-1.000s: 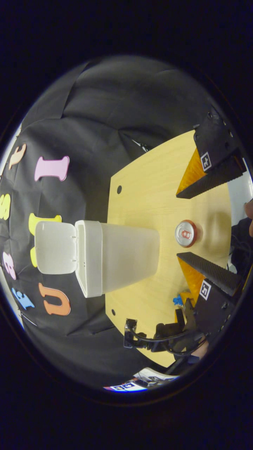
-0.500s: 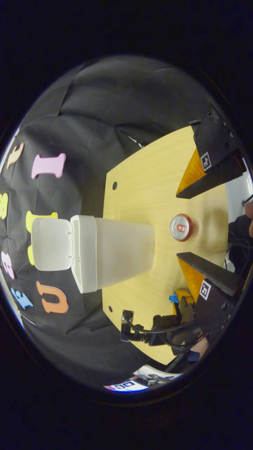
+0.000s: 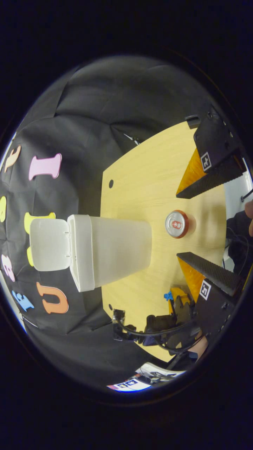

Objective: Press the lid of the desktop garbage bin to open it, pick up the crumpled paper on the desktop and throw it into the bin, then pick up the pop can on the desktop and drop it into the bin, and finally close the garbage bin lid.

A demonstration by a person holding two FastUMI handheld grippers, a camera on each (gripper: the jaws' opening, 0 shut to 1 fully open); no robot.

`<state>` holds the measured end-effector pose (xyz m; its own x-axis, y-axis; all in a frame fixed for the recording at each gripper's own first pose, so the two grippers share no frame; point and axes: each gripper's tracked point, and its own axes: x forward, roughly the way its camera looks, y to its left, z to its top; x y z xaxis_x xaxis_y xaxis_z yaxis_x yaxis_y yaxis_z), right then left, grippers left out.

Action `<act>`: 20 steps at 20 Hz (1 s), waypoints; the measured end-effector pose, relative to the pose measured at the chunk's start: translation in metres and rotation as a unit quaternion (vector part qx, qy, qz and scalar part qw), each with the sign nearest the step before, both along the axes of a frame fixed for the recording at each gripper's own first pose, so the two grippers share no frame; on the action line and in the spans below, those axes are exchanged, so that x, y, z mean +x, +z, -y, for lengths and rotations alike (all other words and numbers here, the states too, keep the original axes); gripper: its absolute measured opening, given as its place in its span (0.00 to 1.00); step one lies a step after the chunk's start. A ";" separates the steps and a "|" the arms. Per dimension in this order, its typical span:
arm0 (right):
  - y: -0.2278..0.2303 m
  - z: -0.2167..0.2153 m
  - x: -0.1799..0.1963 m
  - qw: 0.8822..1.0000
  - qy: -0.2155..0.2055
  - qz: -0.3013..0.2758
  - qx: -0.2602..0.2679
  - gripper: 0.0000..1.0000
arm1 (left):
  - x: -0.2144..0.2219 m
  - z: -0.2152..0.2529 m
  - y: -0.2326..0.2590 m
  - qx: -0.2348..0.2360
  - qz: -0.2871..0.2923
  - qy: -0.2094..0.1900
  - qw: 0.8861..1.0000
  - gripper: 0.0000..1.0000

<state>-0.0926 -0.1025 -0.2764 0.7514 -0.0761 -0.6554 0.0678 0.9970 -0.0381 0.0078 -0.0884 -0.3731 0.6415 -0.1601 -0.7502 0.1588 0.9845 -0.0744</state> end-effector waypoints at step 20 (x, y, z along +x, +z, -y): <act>-0.117 0.004 0.025 0.998 -0.015 -0.068 0.009 0.98 | 0.101 0.000 0.214 -0.025 0.186 -0.006 0.982 0.30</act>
<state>-0.0679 -0.1066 -0.3931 0.6532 -0.0844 -0.7525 0.0923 0.9952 -0.0315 0.1087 -0.0882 -0.1591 0.8671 -0.2003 -0.4561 0.1959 0.9789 -0.0575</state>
